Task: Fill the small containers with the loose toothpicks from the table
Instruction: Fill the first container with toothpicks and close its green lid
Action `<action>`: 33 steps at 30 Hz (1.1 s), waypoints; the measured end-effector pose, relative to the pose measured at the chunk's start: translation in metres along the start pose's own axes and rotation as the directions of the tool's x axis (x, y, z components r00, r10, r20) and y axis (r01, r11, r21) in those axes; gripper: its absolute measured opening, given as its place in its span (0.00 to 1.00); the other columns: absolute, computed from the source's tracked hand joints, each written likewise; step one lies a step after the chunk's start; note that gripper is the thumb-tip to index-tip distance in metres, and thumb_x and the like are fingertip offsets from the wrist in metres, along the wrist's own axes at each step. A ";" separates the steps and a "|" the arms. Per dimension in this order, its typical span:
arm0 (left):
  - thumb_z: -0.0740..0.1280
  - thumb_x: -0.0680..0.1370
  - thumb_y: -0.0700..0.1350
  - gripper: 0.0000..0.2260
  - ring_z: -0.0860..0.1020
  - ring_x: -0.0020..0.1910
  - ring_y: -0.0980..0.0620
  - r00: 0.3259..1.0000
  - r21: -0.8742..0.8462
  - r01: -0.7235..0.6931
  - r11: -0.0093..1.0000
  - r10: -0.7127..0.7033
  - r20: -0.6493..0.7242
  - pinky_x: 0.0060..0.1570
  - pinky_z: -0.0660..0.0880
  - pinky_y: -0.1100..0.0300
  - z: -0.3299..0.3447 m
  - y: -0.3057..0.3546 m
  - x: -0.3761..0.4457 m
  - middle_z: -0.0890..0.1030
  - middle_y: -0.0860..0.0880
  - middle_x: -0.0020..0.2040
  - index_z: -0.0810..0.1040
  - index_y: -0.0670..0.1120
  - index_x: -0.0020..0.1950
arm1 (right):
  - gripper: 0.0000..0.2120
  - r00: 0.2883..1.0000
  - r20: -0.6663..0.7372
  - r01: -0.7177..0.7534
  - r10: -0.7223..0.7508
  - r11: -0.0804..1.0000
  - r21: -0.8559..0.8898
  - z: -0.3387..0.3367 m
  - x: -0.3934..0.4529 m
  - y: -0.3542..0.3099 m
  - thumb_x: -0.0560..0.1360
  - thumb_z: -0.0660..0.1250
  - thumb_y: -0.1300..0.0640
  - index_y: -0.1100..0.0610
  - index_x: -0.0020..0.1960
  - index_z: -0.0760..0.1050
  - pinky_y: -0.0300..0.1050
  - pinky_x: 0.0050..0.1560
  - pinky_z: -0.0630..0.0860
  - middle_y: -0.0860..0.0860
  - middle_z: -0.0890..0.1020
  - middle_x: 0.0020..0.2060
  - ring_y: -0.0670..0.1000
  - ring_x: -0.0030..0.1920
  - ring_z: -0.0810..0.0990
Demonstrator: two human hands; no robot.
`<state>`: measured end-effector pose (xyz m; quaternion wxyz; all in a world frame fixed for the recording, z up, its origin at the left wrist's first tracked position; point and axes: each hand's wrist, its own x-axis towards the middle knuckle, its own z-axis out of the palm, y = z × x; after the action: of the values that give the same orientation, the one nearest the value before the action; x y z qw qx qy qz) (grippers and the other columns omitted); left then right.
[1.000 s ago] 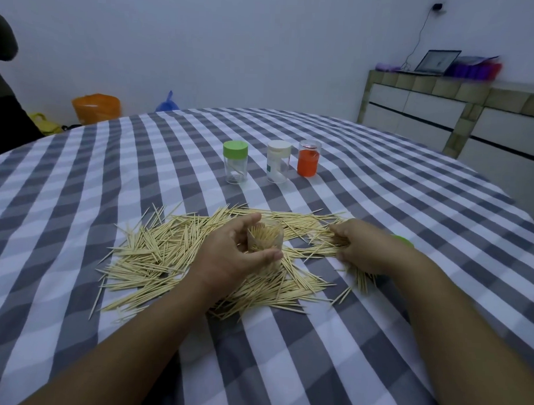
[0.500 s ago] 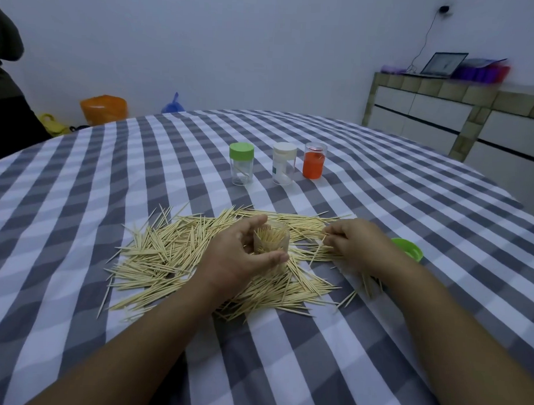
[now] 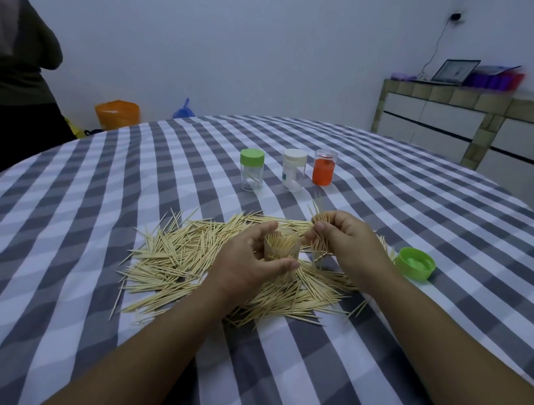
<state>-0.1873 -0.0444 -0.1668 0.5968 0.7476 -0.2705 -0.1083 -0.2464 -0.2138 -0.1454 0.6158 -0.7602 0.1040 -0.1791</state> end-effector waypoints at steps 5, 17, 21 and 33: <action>0.77 0.57 0.52 0.40 0.81 0.52 0.55 1.000 0.003 0.002 1.000 -0.002 -0.002 0.55 0.78 0.59 0.000 -0.001 0.001 0.81 0.49 0.56 0.72 0.48 0.68 | 0.09 0.999 0.015 -0.038 0.035 0.963 0.268 0.005 0.002 -0.002 0.78 0.62 0.63 0.56 0.56 0.76 0.47 0.52 0.79 0.52 0.85 0.38 0.50 0.45 0.83; 0.79 0.60 0.49 0.38 0.81 0.53 0.54 1.000 0.025 0.010 1.000 -0.010 -0.007 0.55 0.79 0.56 0.000 -0.002 0.001 0.81 0.48 0.57 0.72 0.49 0.68 | 0.07 0.979 -0.186 0.183 -0.089 0.791 0.584 0.016 -0.005 -0.018 0.78 0.60 0.62 0.57 0.49 0.76 0.43 0.52 0.79 0.50 0.84 0.40 0.50 0.46 0.83; 0.79 0.63 0.45 0.35 0.81 0.54 0.53 1.000 0.039 0.009 0.999 -0.008 -0.008 0.55 0.79 0.55 0.000 -0.002 0.001 0.80 0.48 0.57 0.71 0.48 0.68 | 0.06 0.978 -0.194 0.181 -0.072 0.754 0.632 0.017 -0.006 -0.020 0.78 0.60 0.62 0.56 0.48 0.75 0.44 0.51 0.79 0.49 0.85 0.40 0.49 0.46 0.84; 0.79 0.63 0.47 0.36 0.81 0.54 0.56 0.999 0.065 -0.032 0.997 0.033 -0.016 0.59 0.77 0.56 0.001 -0.001 0.001 0.80 0.51 0.57 0.72 0.49 0.69 | 0.11 0.998 -0.052 0.041 -0.026 0.949 0.313 0.040 -0.016 -0.005 0.76 0.64 0.51 0.47 0.57 0.76 0.55 0.66 0.71 0.49 0.82 0.56 0.48 0.61 0.78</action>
<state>-0.1860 -0.0454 -0.1681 0.5763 0.7630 -0.2808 -0.0833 -0.2456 -0.1707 -0.1496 0.7230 -0.6499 0.0759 -0.2217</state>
